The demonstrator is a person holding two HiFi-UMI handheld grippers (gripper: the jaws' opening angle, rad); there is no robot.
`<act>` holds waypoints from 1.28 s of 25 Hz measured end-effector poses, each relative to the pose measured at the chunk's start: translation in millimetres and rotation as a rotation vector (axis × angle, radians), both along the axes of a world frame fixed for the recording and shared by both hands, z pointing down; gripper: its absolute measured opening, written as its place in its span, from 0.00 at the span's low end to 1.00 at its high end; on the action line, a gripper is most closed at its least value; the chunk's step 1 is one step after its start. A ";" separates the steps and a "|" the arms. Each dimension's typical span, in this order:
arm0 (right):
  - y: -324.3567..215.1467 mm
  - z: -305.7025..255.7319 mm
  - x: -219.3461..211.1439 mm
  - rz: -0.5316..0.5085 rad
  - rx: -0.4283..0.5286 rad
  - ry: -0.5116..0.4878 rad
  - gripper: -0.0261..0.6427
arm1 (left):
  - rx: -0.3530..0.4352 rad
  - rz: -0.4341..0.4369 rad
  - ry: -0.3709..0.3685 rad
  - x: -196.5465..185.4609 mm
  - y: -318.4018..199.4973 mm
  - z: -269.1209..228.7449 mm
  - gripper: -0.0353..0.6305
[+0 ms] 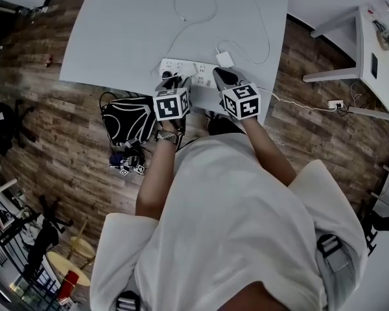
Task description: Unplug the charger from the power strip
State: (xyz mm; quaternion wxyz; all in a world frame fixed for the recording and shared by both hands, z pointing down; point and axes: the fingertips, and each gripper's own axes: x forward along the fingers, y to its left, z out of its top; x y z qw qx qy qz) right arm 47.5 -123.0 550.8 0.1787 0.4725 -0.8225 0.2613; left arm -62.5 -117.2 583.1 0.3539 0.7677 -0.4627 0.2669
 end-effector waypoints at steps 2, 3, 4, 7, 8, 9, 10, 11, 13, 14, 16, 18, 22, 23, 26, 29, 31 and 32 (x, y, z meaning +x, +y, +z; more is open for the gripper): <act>2.6 -7.8 -1.4 0.006 0.021 0.006 0.05 | 0.015 0.005 -0.027 -5.1 4.7 -3.9 0.39; 4.1 -12.2 -1.7 0.010 0.033 0.009 0.05 | 0.030 0.010 -0.047 -7.8 6.9 -7.0 0.39; 5.6 -17.2 -1.9 0.015 0.045 0.012 0.05 | 0.051 0.018 -0.067 -10.3 8.6 -11.3 0.39; 8.0 -35.2 -1.3 0.028 0.089 0.031 0.05 | 0.132 0.052 -0.100 -13.2 9.1 -30.0 0.39; 8.2 -42.0 -1.1 0.032 0.106 0.036 0.05 | 0.164 0.064 -0.103 -12.7 7.8 -37.4 0.36; 8.5 -49.2 -1.2 0.034 0.123 0.040 0.05 | 0.196 0.076 -0.104 -12.0 6.5 -45.2 0.35; 9.3 -56.8 -1.6 0.035 0.142 0.043 0.05 | 0.229 0.086 -0.104 -11.0 5.4 -53.6 0.33; 10.5 -65.1 -2.6 0.033 0.162 0.047 0.05 | 0.262 0.096 -0.102 -9.9 4.4 -63.1 0.30; 13.5 -83.9 -6.2 0.022 0.205 0.063 0.04 | 0.337 0.111 -0.092 -8.5 2.1 -86.7 0.24; 14.5 -94.7 -8.2 0.017 0.231 0.074 0.04 | 0.381 0.117 -0.091 -8.6 0.2 -100.5 0.21; 14.8 -119.6 -10.6 0.016 0.291 0.091 0.04 | 0.469 0.122 -0.112 -10.9 -5.0 -128.2 0.15; 13.5 -146.7 -10.6 0.021 0.350 0.101 0.04 | 0.542 0.120 -0.150 -14.2 -10.2 -153.7 0.10; 11.2 -201.2 -7.6 0.035 0.452 0.119 0.04 | 0.655 0.109 -0.152 -15.7 -15.8 -202.5 0.06; 10.5 -213.6 -6.8 0.038 0.475 0.119 0.04 | 0.681 0.109 -0.145 -15.1 -16.6 -214.0 0.06; 8.7 -246.0 -5.4 0.052 0.529 0.102 0.04 | 0.749 0.116 -0.136 -14.2 -17.7 -244.3 0.06; 8.1 -274.2 -3.9 0.067 0.579 0.088 0.04 | 0.808 0.125 -0.132 -13.9 -16.3 -271.1 0.06; 8.3 -288.5 -3.2 0.071 0.606 0.084 0.04 | 0.850 0.126 -0.127 -13.4 -14.8 -287.7 0.06; 9.2 -294.5 -3.4 0.071 0.618 0.081 0.04 | 0.872 0.126 -0.122 -13.4 -13.7 -295.5 0.06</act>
